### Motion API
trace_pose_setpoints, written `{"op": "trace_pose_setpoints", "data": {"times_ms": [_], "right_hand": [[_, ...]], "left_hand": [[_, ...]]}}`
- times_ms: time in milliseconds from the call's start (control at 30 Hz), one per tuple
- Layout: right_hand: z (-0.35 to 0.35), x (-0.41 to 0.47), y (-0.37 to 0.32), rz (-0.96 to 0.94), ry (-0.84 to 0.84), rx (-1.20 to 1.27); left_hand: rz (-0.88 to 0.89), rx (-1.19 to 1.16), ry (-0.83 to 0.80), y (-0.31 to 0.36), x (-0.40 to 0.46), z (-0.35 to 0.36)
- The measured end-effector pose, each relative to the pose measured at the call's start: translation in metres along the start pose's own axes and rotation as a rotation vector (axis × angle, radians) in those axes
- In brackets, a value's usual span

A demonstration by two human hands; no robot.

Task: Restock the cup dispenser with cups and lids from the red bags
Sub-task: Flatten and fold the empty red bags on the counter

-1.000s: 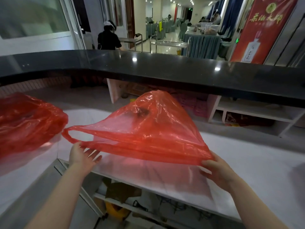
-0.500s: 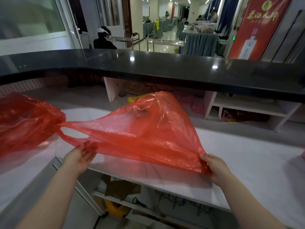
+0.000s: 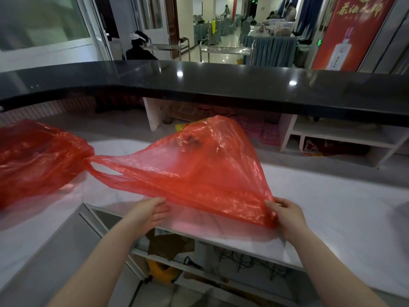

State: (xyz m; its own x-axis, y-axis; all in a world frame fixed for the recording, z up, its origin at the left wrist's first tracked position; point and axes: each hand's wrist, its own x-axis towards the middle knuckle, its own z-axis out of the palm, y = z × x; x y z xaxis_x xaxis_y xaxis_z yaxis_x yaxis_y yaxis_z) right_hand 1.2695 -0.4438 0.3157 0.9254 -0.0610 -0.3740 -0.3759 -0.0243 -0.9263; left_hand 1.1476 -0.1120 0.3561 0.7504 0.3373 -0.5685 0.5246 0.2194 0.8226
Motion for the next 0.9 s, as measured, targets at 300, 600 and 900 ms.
{"op": "trace_pose_setpoints", "data": {"times_ms": [300,600,900], "right_hand": [[0.019,-0.019,-0.012,-0.324,0.127,-0.481],[0.067,-0.044,-0.045,-0.501,0.084,-0.582],[0.077,-0.03,-0.062,-0.531,0.18,-0.473]], "left_hand": [[0.128,0.137,-0.351,0.038,-0.033,0.017],[0.312,0.129,-0.378,0.074,-0.042,-0.01],[0.418,0.091,-0.316,0.125,-0.015,-0.023]]}}
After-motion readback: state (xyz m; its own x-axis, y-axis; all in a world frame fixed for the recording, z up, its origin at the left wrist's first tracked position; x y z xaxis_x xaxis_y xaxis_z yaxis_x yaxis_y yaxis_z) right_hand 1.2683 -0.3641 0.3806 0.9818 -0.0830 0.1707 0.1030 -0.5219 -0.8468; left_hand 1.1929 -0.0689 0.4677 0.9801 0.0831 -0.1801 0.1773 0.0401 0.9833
